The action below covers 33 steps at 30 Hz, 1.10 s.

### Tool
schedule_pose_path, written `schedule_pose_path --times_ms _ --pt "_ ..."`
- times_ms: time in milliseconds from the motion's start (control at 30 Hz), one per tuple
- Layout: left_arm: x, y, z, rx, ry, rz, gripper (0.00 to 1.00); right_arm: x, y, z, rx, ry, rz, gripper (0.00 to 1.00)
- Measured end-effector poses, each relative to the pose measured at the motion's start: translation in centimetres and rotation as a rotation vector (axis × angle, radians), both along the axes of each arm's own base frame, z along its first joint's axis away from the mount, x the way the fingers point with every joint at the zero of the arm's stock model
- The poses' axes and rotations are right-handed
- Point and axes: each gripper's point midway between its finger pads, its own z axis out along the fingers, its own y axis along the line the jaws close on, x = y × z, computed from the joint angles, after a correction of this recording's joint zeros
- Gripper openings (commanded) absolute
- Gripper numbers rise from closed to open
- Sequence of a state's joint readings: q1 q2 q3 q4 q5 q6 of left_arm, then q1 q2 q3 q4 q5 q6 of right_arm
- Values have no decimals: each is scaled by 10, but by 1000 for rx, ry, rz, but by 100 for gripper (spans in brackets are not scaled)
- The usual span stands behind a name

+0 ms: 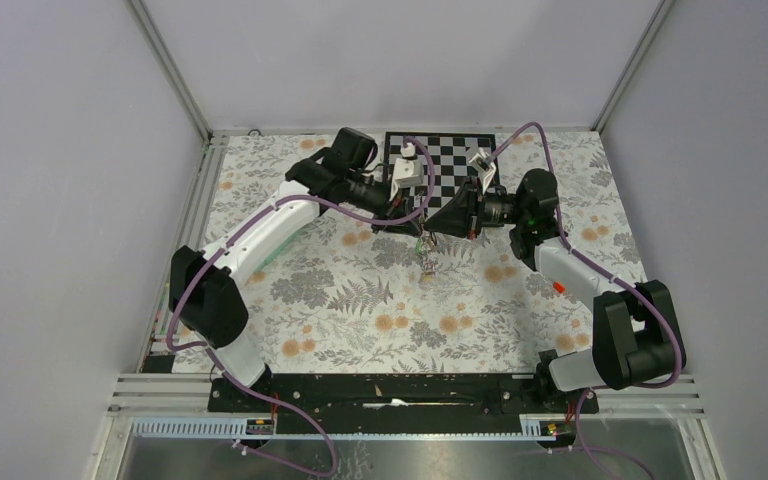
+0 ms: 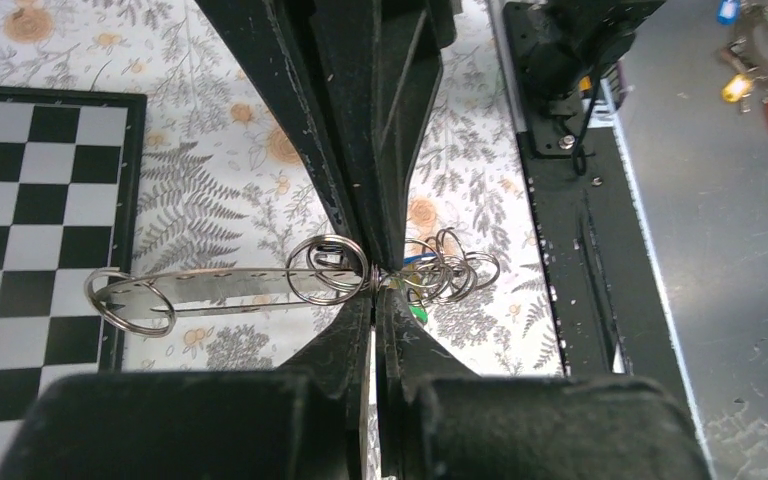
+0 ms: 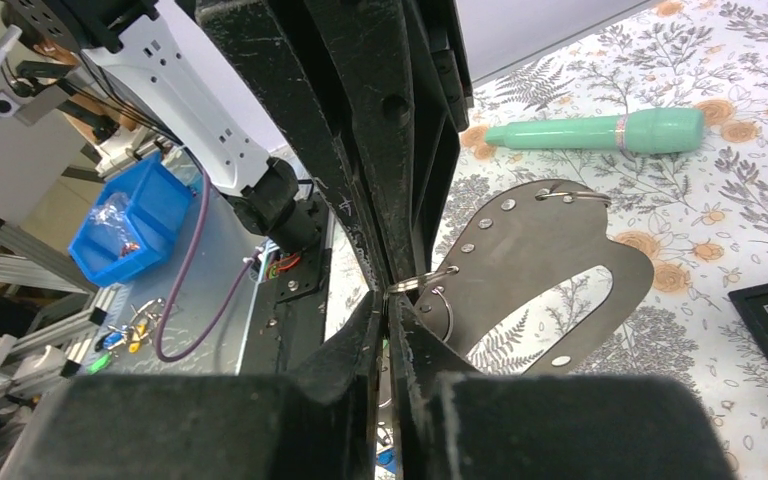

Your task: Put the keys on the keyring

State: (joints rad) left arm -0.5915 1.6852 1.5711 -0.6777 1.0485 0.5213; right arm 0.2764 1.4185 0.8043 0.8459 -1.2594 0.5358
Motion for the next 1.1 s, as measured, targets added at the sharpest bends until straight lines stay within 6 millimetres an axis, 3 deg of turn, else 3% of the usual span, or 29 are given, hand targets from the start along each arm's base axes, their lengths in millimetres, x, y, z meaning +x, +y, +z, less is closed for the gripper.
schedule_pose_path --times_ms 133,267,567,867,1100 --pt "2 -1 -9 65 -52 28 0 4 -3 -6 -14 7 -20 34" --pt "-3 -3 -24 163 -116 33 0 10 -8 -10 -25 10 -49 42" --pt "-3 1 -42 291 -220 45 0 10 -11 -17 -39 16 -61 45" --pt "9 1 -26 312 -300 89 0 3 -13 -30 -78 -20 -40 52" --pt "1 -3 -24 321 -301 71 0 -3 -12 -44 -115 -18 -23 52"
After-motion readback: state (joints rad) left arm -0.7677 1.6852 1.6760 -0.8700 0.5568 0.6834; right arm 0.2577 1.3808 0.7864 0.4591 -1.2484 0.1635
